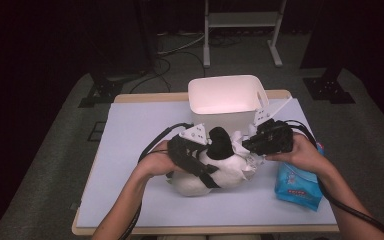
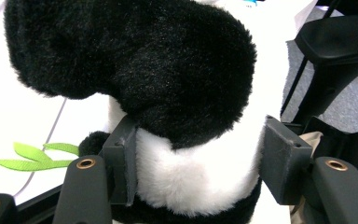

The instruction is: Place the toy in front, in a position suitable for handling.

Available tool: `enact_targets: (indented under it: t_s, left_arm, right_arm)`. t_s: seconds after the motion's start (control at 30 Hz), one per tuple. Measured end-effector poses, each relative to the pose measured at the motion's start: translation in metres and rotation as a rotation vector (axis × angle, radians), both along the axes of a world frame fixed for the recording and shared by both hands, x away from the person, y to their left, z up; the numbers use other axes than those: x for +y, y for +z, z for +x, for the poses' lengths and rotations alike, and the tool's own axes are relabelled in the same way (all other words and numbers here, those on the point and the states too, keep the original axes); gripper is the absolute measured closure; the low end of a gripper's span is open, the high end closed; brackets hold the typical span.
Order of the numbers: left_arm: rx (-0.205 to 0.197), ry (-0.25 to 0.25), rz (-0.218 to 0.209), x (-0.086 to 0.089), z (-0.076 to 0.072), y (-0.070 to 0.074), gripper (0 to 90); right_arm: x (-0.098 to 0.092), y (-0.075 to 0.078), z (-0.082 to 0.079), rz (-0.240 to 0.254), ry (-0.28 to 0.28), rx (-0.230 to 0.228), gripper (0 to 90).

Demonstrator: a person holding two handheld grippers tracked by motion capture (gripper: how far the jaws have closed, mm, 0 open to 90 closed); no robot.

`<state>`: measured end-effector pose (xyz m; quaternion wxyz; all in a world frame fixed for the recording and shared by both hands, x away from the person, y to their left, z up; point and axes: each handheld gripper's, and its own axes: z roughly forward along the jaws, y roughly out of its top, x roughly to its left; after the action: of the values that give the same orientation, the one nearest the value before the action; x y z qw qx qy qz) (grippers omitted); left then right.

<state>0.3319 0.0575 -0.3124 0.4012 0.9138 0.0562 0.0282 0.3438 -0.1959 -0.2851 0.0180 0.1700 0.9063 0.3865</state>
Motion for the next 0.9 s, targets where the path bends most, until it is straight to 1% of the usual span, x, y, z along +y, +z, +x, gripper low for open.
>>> enact_targets:
  t_s: [0.13,0.27,0.33,0.4,0.43,0.53,0.67,0.77,0.8,0.83,0.9]
  left_arm:
    - [0.005,0.003,0.011,-0.005,0.002,-0.002,38.6]
    - [0.008,-0.001,0.023,-0.010,0.003,-0.005,38.5]
    - [0.008,0.000,0.032,-0.014,0.003,-0.007,38.2]
    - [0.010,-0.004,0.041,-0.018,0.004,-0.008,38.0]
    - [0.009,-0.005,0.045,-0.020,0.005,-0.009,37.8]
    - [0.010,-0.007,0.060,-0.026,0.005,-0.011,37.4]
    - [0.015,-0.011,0.078,-0.035,0.007,-0.014,36.8]
    - [0.009,-0.015,0.093,-0.041,0.007,-0.016,34.9]
    - [0.010,-0.014,0.091,-0.042,0.007,-0.017,34.6]
    - [0.014,-0.016,0.091,-0.043,0.008,-0.018,34.2]
    - [0.018,-0.013,0.088,-0.045,0.008,-0.021,33.0]
  right_arm:
    - [0.003,0.005,0.002,-0.010,-0.007,-0.017,81.2]
    - [0.002,0.008,0.002,0.011,-0.012,-0.029,81.2]
    - [0.002,0.009,0.001,0.009,-0.011,-0.025,81.1]
    - [0.002,0.008,0.000,0.000,-0.012,-0.032,81.1]
    - [0.002,0.007,-0.001,0.004,-0.012,-0.024,81.1]
    - [0.000,0.005,-0.001,0.004,-0.014,-0.022,81.1]
    - [0.000,0.002,-0.001,-0.007,-0.011,-0.023,81.0]
    - [0.001,-0.001,-0.001,-0.029,-0.010,-0.021,81.0]
    - [0.001,-0.003,-0.002,-0.037,-0.013,-0.021,81.0]
    - [0.000,-0.005,-0.001,-0.040,-0.016,-0.019,81.0]
    - [-0.004,-0.009,0.001,-0.040,-0.023,0.005,80.8]
